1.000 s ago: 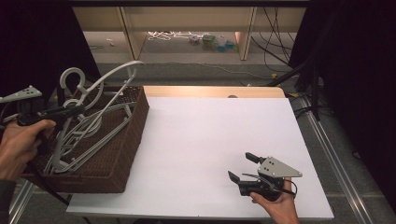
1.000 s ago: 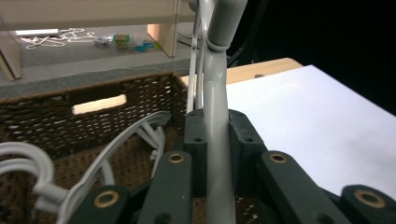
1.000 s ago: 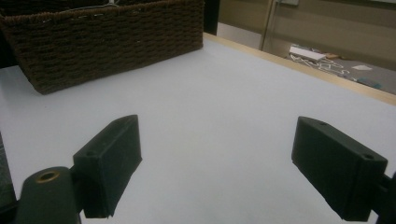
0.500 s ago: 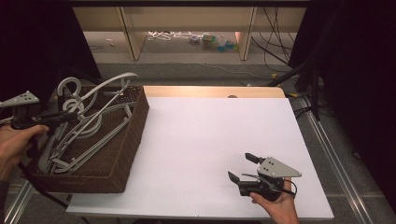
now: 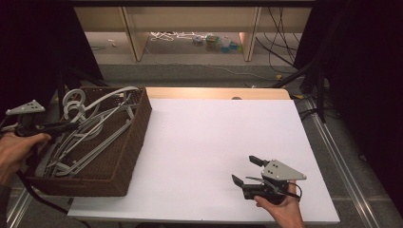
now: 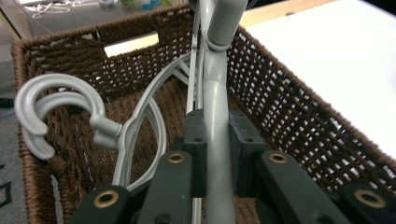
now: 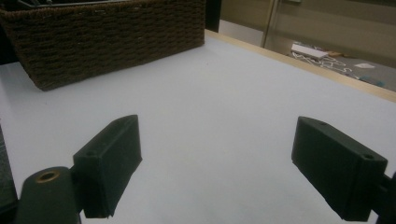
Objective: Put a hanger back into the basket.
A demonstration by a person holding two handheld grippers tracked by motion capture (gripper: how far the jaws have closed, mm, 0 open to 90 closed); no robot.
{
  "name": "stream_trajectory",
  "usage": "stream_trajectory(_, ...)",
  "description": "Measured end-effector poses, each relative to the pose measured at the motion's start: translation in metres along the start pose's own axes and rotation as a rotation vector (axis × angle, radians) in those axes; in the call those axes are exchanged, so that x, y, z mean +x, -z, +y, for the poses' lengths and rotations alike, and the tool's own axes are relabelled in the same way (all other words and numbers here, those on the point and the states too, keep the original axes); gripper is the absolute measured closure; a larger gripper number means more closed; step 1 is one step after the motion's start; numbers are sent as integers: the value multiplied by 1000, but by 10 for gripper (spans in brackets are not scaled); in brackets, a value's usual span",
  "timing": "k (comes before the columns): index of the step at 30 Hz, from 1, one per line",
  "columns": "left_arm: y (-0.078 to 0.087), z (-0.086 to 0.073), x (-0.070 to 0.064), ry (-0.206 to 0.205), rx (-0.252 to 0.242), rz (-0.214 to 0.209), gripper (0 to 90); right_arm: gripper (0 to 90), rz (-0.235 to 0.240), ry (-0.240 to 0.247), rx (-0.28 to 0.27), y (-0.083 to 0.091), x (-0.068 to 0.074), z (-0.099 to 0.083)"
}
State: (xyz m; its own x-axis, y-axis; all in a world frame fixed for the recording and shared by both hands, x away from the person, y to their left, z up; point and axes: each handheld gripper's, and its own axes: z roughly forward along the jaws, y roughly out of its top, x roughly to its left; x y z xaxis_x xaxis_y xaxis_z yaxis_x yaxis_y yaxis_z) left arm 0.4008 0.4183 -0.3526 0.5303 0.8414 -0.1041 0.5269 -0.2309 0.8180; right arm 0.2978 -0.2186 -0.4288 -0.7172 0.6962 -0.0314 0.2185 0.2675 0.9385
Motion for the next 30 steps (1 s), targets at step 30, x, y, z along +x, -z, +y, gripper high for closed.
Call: stream_trajectory(30, -39, -18, 6, 9, 170, 39, 784, 166, 3, -4, 26, 0, 0, 0)
